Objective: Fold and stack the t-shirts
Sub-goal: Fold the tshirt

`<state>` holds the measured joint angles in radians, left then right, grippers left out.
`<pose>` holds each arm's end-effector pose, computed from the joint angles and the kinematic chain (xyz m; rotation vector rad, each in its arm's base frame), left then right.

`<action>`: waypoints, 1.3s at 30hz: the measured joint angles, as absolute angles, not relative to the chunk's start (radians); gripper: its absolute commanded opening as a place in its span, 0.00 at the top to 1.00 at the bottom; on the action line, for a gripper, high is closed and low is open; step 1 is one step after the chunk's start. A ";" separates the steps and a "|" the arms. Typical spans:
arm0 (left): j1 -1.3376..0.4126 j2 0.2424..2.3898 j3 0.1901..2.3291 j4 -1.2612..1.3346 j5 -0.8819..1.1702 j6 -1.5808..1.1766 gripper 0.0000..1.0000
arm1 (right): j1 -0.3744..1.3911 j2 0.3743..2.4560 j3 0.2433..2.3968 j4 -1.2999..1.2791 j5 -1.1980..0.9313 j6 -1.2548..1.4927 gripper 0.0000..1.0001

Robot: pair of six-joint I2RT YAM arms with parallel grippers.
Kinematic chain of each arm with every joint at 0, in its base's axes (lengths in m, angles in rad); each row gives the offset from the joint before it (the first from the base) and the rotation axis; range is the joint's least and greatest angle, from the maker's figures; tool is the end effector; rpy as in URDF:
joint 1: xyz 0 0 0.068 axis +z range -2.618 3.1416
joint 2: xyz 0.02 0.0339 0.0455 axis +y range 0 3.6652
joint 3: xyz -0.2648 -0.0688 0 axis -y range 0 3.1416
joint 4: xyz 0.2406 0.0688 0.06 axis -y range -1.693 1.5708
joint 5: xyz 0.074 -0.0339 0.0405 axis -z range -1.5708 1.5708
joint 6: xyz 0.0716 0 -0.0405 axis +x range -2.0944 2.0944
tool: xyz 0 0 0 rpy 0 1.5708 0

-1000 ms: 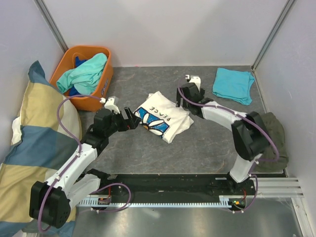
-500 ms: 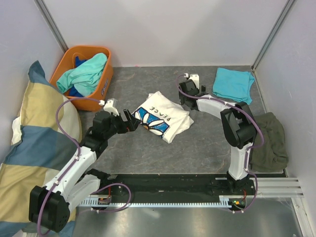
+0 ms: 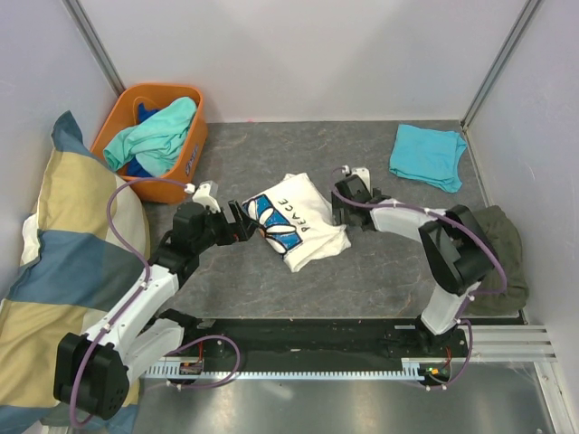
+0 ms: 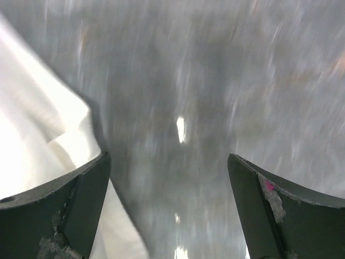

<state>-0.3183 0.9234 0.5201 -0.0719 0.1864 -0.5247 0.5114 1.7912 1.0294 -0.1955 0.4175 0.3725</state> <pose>0.2176 -0.0857 0.2194 -0.0977 2.1116 -0.7068 0.3401 0.1576 0.1352 -0.0059 2.4194 -0.1352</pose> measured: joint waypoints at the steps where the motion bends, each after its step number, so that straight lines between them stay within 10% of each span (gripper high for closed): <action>1: -0.318 0.923 0.520 -0.070 0.186 -0.525 0.00 | 0.527 1.760 1.000 -0.209 0.408 0.378 0.02; 17: -0.318 0.978 0.521 -0.051 0.189 -0.523 0.00 | 0.990 1.335 0.759 -0.490 0.374 0.711 0.02; 39: -0.867 1.587 1.060 -0.139 -0.038 -0.286 0.00 | 0.687 0.838 0.832 -0.581 0.689 0.658 0.02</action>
<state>-0.8673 1.5867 1.0603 -0.1394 -0.0380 -0.2855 0.6872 0.8383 0.8318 -0.5808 0.6888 0.6579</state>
